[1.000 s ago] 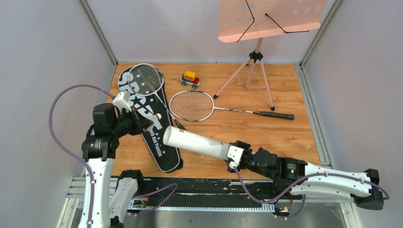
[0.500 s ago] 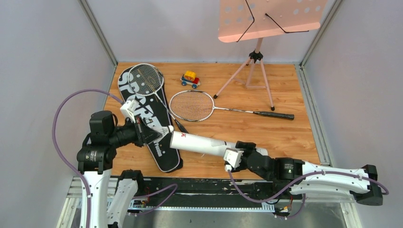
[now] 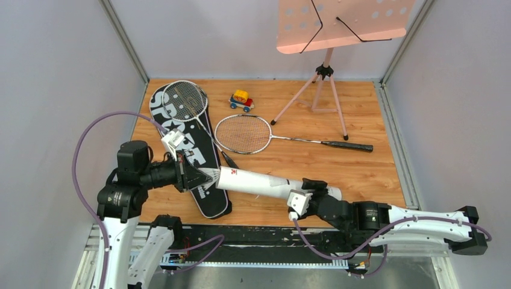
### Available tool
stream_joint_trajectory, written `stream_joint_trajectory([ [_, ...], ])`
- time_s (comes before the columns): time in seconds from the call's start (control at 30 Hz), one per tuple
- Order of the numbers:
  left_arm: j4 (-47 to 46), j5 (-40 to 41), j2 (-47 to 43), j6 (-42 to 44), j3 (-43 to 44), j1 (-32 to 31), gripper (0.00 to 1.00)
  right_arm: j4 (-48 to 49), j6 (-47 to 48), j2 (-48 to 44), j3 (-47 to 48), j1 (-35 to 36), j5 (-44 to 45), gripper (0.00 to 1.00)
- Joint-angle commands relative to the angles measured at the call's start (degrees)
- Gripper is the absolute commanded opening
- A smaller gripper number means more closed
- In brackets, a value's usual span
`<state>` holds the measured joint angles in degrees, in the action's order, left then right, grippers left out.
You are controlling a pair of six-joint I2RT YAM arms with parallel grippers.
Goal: Pack up the badminton gear
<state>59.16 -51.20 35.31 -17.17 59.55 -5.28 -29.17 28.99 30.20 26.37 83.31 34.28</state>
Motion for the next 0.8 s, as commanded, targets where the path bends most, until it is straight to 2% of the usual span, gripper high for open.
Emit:
stream_joint_trajectory([
  [0.0, -1.71, -2.58, 1.57, 2.09, 1.78, -2.76, 0.00, 3.07, 1.55, -2.26, 2.37, 2.27, 1.94, 0.24],
  [0.27, -4.46, -4.08, 3.08, 2.03, 1.03, -5.37, 0.00, 4.68, 2.51, -1.62, 1.57, 5.19, 3.97, 0.23],
  [0.6, -7.26, -6.62, 5.27, 0.61, 1.23, -5.62, 0.00, 10.45, 4.06, -1.70, 0.11, 8.30, 4.56, 0.20],
  [0.73, -12.02, -8.60, 5.12, -4.24, -0.17, -5.62, 0.08, 16.29, 6.76, -2.24, -1.51, 8.72, 2.59, 0.20],
  [0.77, -13.67, -8.89, 5.08, -5.14, -0.16, -5.62, 0.13, 17.82, 7.53, -2.29, -2.06, 8.71, 2.04, 0.20],
])
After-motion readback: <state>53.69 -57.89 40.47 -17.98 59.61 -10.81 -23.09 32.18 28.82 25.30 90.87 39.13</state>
